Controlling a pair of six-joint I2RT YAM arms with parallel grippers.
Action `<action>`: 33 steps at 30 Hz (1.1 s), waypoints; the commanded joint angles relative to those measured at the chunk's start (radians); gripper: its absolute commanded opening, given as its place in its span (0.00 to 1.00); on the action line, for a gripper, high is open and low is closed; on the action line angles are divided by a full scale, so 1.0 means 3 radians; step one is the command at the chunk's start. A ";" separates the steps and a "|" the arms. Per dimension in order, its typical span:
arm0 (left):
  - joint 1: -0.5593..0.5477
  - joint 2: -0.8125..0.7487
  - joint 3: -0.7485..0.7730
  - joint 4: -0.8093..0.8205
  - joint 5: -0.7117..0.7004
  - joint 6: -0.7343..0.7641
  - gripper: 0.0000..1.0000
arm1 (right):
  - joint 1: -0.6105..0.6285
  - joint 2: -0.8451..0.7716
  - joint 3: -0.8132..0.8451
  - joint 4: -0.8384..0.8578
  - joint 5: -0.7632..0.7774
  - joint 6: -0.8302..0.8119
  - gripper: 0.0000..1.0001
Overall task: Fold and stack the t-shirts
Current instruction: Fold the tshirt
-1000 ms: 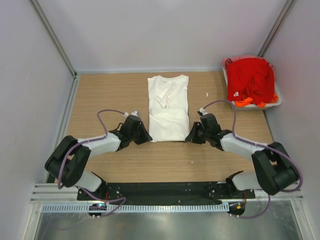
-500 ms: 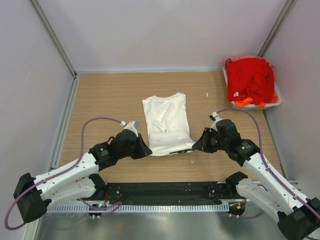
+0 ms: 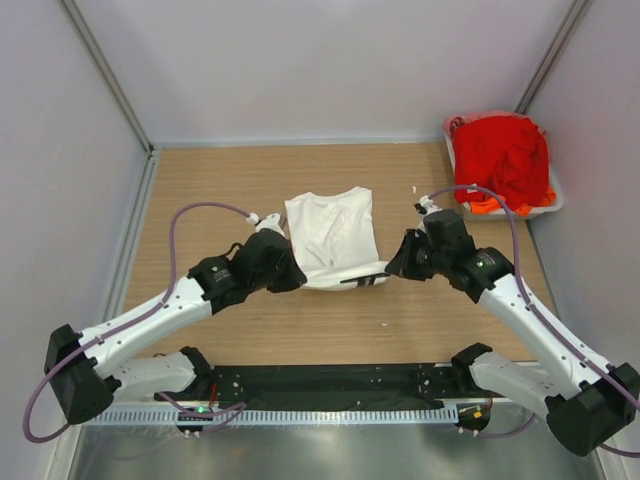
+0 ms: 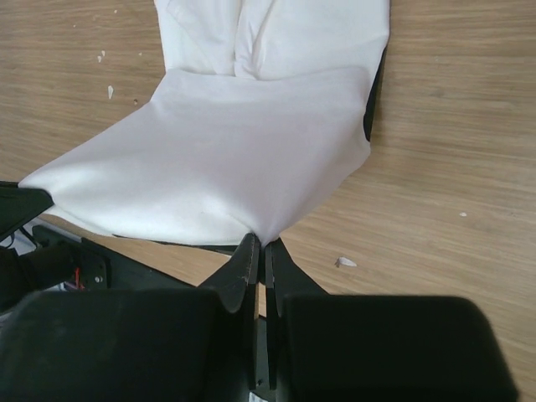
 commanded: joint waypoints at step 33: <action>0.2194 0.3698 0.3146 -0.0373 0.1480 0.0674 1.00 | -0.0440 0.3456 0.3025 0.0631 0.0806 -0.0550 1.00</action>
